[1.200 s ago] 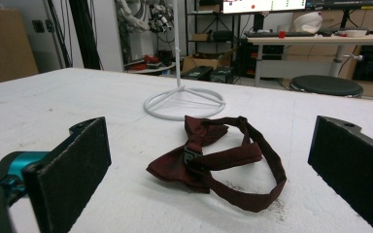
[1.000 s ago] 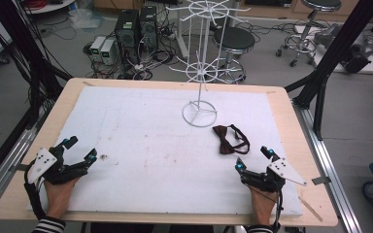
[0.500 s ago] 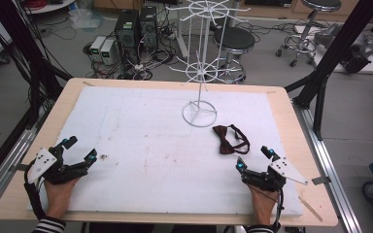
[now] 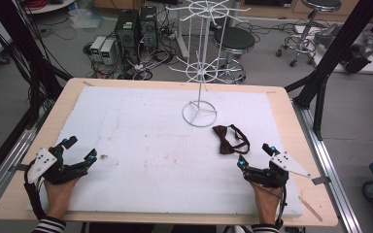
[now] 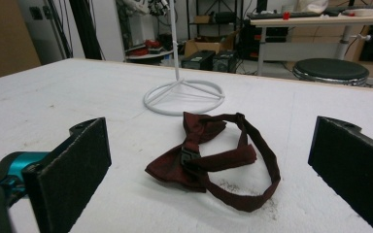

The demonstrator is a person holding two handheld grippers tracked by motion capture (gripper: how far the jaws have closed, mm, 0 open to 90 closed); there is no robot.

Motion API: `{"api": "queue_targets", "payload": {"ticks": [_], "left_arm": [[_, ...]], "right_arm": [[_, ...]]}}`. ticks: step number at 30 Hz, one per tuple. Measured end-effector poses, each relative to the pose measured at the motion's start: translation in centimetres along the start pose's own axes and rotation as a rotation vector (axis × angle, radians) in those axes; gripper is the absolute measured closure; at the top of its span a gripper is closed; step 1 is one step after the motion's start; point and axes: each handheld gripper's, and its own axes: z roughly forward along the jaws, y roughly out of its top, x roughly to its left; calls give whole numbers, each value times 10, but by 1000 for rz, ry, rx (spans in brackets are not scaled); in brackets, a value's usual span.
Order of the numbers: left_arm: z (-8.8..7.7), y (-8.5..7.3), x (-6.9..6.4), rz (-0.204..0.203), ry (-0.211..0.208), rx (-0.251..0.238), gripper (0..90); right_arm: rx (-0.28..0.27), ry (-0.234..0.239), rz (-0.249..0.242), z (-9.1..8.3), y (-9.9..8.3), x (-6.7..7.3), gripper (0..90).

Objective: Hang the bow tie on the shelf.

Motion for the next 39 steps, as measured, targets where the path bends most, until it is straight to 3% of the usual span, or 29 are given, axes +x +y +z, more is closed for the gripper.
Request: {"api": "queue_targets", "payload": {"ticks": [7, 20, 28, 34, 39], "left_arm": [[0, 0, 0, 0, 1, 0, 124], [0, 0, 0, 1, -1, 0, 124], [0, 0, 0, -2, -1, -1, 124], [0, 0, 0, -4, 1, -1, 123], [0, 0, 0, 2, 0, 0, 124]], "right_arm": [[41, 14, -33, 5, 24, -1, 8], [222, 53, -57, 29, 63, 0, 8], [315, 74, -39, 49, 78, -1, 8], [395, 77, -66, 64, 85, -3, 8], [450, 95, -45, 78, 89, -8, 8]]}}
